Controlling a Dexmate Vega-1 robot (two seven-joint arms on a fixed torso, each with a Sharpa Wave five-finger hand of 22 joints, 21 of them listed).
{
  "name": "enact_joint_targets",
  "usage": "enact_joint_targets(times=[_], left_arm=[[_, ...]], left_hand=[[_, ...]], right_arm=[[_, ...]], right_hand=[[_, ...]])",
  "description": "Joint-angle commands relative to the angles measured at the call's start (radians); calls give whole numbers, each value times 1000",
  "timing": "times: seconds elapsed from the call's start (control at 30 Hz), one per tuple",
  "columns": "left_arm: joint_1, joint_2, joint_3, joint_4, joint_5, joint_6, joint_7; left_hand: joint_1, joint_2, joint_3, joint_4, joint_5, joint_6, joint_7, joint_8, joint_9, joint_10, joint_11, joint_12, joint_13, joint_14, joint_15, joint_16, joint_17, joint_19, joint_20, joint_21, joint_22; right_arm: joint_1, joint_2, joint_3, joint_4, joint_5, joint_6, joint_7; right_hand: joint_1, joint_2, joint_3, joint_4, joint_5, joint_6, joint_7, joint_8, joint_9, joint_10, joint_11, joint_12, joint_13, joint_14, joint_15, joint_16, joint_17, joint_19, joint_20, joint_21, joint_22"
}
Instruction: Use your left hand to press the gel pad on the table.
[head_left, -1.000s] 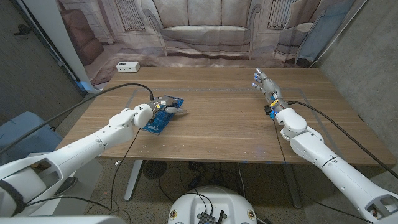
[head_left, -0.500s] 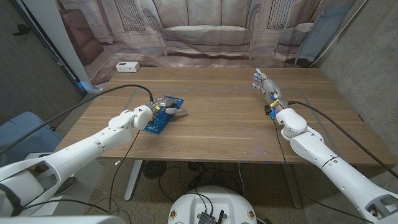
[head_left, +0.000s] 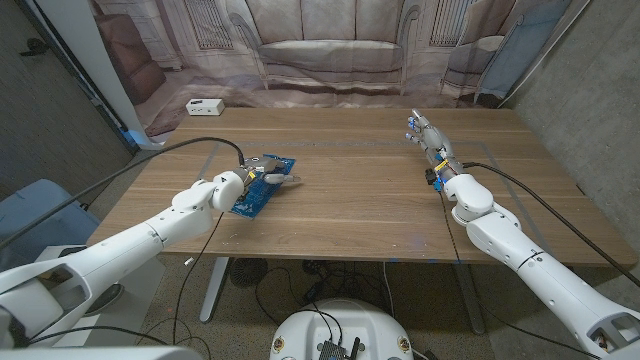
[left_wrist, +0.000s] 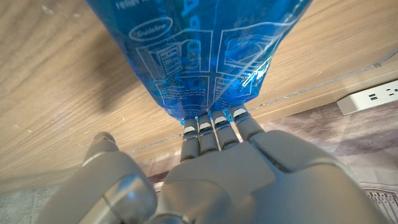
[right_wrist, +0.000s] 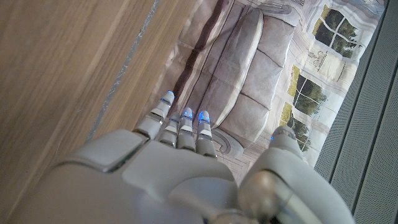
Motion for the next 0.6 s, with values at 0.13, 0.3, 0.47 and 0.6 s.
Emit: enact_joint_targets(times=[0.13,0.3,0.47,0.6], left_arm=[[28,12,-46,-47,-10,11,66],[41,14,-57,-63,-10,17,88],[48,14,-66,-71,-10,23,104],[51,16,-70,-79,-6,31,111]], left_hand=[[4,9,4,-7,3,-1,3,-4,2,-6,2,-7,-1,-8,0,-3,0,-8,3,-3,3],[6,12,6,-8,3,-3,3,-6,2,-8,2,-9,-1,-10,0,-5,0,-10,4,-5,3],[8,14,7,-9,3,-9,1,-8,2,-12,-2,-11,-1,-14,-1,-6,0,-15,3,-7,3],[10,16,8,-9,3,-11,1,-9,2,-14,-1,-12,-1,-17,2,-7,0,-18,2,-8,3]], right_arm=[[4,-2,-1,1,-3,2,8],[4,-1,1,1,0,0,6],[6,-2,0,7,-2,7,12],[7,-1,1,9,1,6,13]], right_hand=[[8,6,2,-4,0,5,0,3,3,6,2,1,5,9,2,7,3,6,3,2,4],[8,6,2,-4,0,6,0,3,3,6,0,1,5,9,2,7,3,6,3,2,4],[8,6,2,-4,-1,5,1,3,3,7,1,1,5,8,2,7,3,6,2,2,4],[8,6,2,-4,-1,5,0,3,3,7,1,1,5,9,2,7,3,6,3,2,4]])
